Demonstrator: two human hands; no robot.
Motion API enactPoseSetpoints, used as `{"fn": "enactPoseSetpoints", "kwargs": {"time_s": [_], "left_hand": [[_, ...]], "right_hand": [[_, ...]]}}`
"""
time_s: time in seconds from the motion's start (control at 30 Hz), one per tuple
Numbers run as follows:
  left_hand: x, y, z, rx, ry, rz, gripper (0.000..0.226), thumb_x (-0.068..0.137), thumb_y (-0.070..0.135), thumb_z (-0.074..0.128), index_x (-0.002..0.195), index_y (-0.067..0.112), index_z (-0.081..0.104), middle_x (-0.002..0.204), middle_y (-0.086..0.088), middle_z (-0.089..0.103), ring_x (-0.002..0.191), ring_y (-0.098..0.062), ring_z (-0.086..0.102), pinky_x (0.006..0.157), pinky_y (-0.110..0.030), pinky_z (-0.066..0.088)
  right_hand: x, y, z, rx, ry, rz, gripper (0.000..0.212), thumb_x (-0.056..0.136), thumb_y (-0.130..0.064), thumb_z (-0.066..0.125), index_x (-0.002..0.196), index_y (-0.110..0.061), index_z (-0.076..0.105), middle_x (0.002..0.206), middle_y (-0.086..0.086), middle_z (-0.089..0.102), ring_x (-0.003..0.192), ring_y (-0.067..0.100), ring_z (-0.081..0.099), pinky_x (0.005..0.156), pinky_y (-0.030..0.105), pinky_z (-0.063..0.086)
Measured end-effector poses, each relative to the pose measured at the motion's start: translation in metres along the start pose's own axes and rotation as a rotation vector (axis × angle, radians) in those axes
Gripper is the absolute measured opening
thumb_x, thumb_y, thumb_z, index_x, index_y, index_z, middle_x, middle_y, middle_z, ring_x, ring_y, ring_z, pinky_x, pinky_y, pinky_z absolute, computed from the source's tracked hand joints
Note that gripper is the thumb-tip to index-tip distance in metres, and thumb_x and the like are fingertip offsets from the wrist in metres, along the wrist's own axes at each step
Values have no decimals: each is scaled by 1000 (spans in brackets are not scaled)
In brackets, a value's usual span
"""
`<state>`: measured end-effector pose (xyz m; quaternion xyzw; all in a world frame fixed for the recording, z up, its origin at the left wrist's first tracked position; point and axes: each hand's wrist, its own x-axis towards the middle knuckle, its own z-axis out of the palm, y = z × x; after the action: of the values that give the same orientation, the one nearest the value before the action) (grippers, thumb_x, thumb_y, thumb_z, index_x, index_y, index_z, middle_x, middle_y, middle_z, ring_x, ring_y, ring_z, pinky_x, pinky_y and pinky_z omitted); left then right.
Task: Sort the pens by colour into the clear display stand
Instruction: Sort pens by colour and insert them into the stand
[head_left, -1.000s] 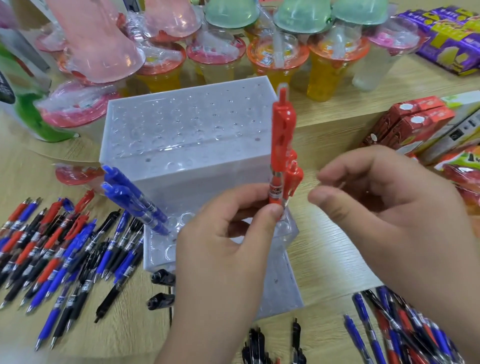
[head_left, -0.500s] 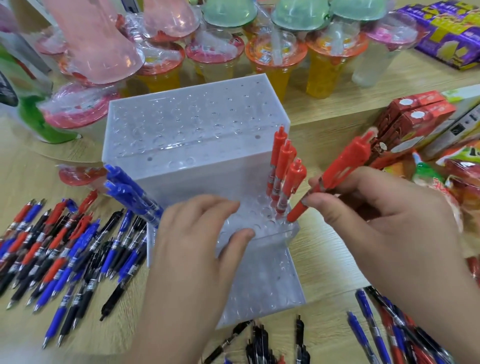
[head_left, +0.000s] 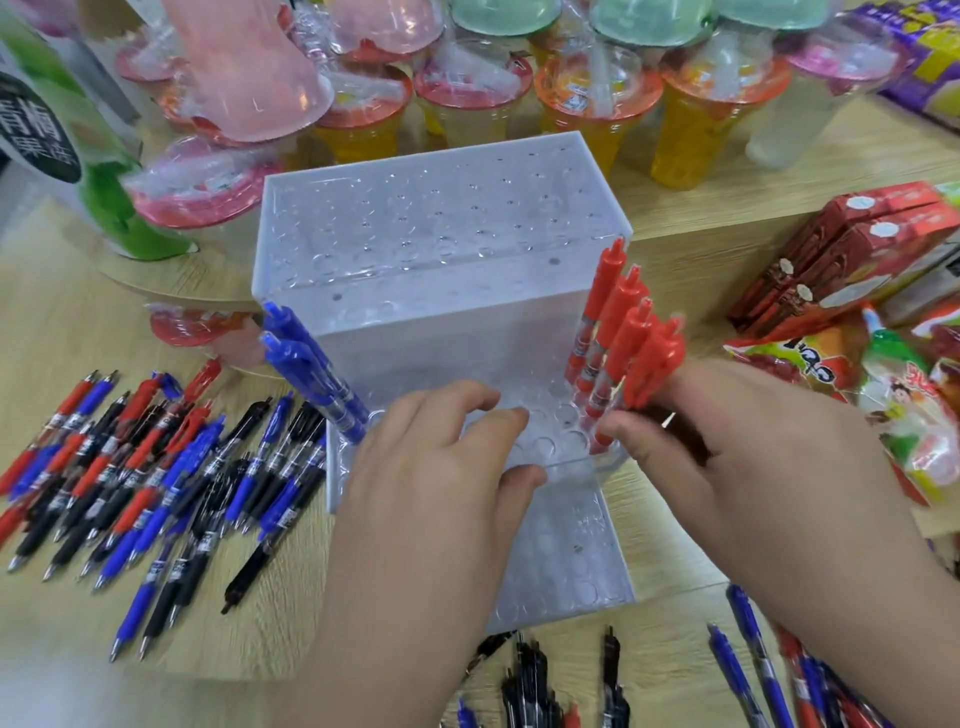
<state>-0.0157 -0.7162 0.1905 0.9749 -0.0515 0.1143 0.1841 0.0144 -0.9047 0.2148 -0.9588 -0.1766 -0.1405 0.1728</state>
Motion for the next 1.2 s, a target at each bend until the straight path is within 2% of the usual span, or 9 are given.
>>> {"fn": "enactPoseSetpoints", "kwargs": {"time_s": [0.23,0.5,0.57,0.63,0.7,0.83,0.97,1.1,1.2], "left_hand": [[0,1,-3,43,-3,0,33,74,38,76,104,26,74,110,9,67,98,-19,60,71,-36,52],[-39,14,-17,-131,104,37,28,89,20,65,116,19,70,119,3,65,107,-18,61,85,-30,52],[-69,12,-19,-303,120,26,23,92,27,59,112,26,70,111,10,64,97,-7,60,89,-20,46],[-108,10,-7,-420,56,-93,18,92,42,53,103,39,68,97,22,61,81,11,53,81,-7,41],[-148,10,22,-462,-32,-324,14,85,45,57,93,42,68,86,26,60,72,12,52,72,-3,40],[-201,0,113,-364,-435,-658,24,89,48,60,110,38,65,98,22,60,83,2,59,78,-23,50],[-206,-2,167,-185,-463,-626,37,93,50,53,119,26,63,111,6,61,94,-16,63,70,-30,51],[-193,3,191,-17,-499,-594,31,86,47,63,99,20,69,95,-1,65,74,-23,67,51,-33,50],[-184,3,197,28,-522,-597,24,79,38,74,90,17,68,88,-3,64,65,-22,66,44,-28,42]], "right_hand": [[-1,7,5,-40,-26,-74,38,93,-48,46,79,-18,64,65,-6,55,46,21,48,41,27,36],[-50,1,1,263,8,157,23,86,-53,56,96,-33,63,78,-17,56,69,5,54,61,29,46],[-84,-4,10,335,-8,231,13,85,-48,55,90,-38,61,78,-16,59,75,6,55,66,14,40],[-123,-1,35,344,-128,301,3,87,-44,58,85,-41,59,74,-16,61,74,3,56,67,11,40],[-160,9,69,331,-316,423,10,89,-38,64,80,-41,59,70,-19,61,70,0,57,61,13,41],[-214,32,137,173,-684,649,9,92,-43,60,89,-35,59,78,-16,66,63,-2,56,52,12,37],[-230,34,174,60,-731,693,27,91,-52,56,95,-25,57,76,-10,59,65,13,59,53,28,47],[-221,32,180,14,-738,687,36,88,-62,51,98,-28,54,73,-11,50,65,14,51,49,26,35],[-218,28,185,59,-753,705,36,87,-63,52,97,-28,55,75,-11,56,69,14,55,55,26,43]]}}
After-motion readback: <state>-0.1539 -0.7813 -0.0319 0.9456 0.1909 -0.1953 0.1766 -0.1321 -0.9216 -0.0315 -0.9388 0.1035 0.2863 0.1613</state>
